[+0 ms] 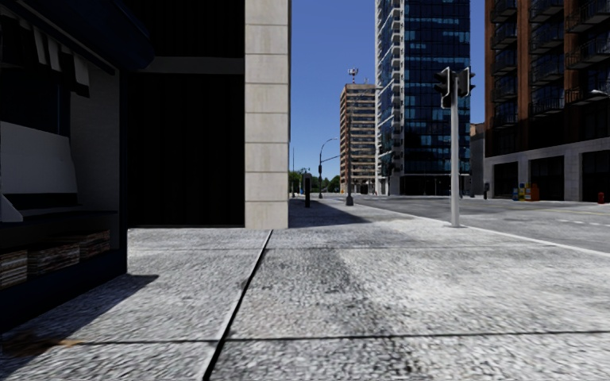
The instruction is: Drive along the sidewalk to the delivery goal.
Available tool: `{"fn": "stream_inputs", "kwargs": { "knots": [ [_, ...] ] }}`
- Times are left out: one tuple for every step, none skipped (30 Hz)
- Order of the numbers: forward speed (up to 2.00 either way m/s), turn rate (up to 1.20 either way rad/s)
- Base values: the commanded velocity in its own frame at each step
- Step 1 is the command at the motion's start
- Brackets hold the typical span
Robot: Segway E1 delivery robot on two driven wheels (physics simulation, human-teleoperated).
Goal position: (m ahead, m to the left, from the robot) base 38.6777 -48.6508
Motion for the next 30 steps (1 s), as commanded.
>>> {"fn": "stream_inputs", "kwargs": {
  "knots": [
    [2.0,0.0],
    [2.0,0.0],
    [2.0,0.0],
    [2.0,0.0],
    [2.0,0.0],
    [2.0,0.0],
    [2.0,0.0],
    [2.0,0.0],
    [2.0,0.0],
    [2.0,0.0],
    [2.0,0.0],
    [2.0,0.0],
    [2.0,0.0],
    [2.0,0.0],
    [2.0,0.0],
    [2.0,0.0],
    [2.0,0.0],
    [2.0,-0.06],
    [2.0,-0.17],
    [2.0,-0.21],
    [1.94,-0.21],
    [1.86,-0.22],
    [1.86,-0.22],
    [1.79,-0.22],
    [1.76,-0.24],
    [1.71,-0.27],
    [1.67,-0.33],
    [1.66,-0.35],
    [1.65,-0.36],
    [1.65,-0.36]
  ]
}}
